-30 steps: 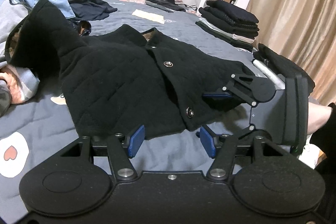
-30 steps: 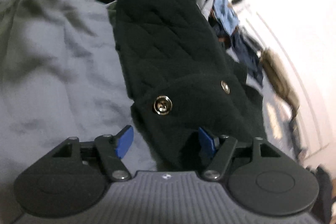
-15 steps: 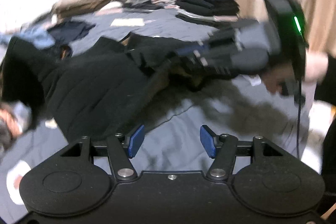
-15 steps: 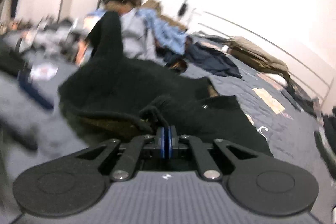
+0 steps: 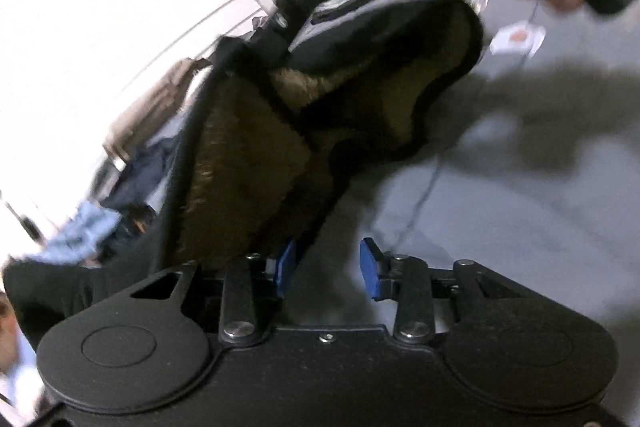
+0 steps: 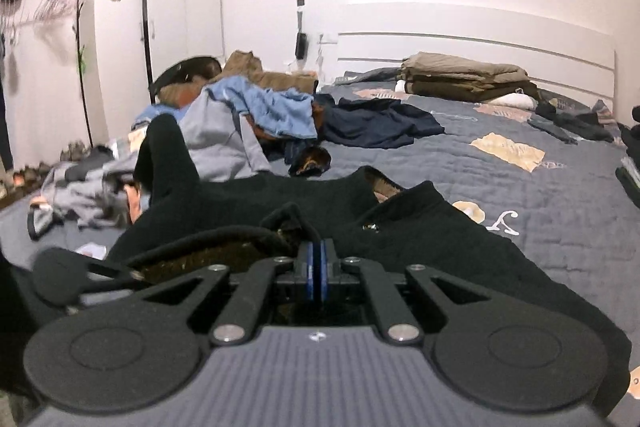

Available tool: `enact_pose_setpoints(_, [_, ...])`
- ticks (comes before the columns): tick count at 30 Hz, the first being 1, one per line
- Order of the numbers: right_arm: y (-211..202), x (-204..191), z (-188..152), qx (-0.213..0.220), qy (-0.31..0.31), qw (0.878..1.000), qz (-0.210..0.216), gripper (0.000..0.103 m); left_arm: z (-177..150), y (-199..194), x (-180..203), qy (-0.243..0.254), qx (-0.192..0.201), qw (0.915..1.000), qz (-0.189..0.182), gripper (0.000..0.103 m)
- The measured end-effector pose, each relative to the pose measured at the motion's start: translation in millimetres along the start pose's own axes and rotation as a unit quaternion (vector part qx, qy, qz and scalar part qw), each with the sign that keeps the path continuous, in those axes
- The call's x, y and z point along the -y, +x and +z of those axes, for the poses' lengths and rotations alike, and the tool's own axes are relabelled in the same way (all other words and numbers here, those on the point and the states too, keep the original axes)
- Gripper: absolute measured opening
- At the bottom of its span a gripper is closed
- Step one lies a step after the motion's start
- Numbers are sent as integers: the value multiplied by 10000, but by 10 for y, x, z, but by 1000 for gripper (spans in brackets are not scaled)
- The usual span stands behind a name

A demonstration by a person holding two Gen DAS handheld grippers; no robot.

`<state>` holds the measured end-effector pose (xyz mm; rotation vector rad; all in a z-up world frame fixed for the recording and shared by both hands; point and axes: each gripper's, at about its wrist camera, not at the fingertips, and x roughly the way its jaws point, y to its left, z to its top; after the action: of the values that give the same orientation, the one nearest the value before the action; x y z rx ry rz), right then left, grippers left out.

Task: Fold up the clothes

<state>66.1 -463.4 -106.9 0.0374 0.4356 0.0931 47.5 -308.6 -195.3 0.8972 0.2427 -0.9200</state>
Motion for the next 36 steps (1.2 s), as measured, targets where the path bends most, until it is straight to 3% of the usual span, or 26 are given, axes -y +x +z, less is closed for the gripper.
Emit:
enact_pose_setpoints(4, [-28,39,16,23,98,9999,59,3,6,243,101,638,-51,9973,370,36])
enact_pose_setpoints(11, [-53,108,39,45,310,9993,191,3,3,541,270,1278,-17,9902,558,35])
enact_pose_setpoints(14, [-50,108,41,47,323,9993,207,3,-12,652,277,1336,-29,9883,733,34])
enact_pose_setpoints(18, [-48,121,49,59,377,9990,228,3,-80,734,313,1472,-90,9850,894,5])
enact_pose_setpoints(23, [-90,123,77,138,454,9986,233,3,-149,462,216,1097,137,9909,763,0])
enact_pose_setpoints(32, [-168,53,147,239,430,9984,295,3,-206,-431,173,880,473,9950,87,0])
enact_pose_setpoints(35, [-167,37,158,235,437,9983,293,3,-159,-406,343,1319,402,9888,562,1])
enact_pose_setpoints(36, [-162,33,159,224,438,9984,290,3,-178,-323,321,1255,297,9901,546,2])
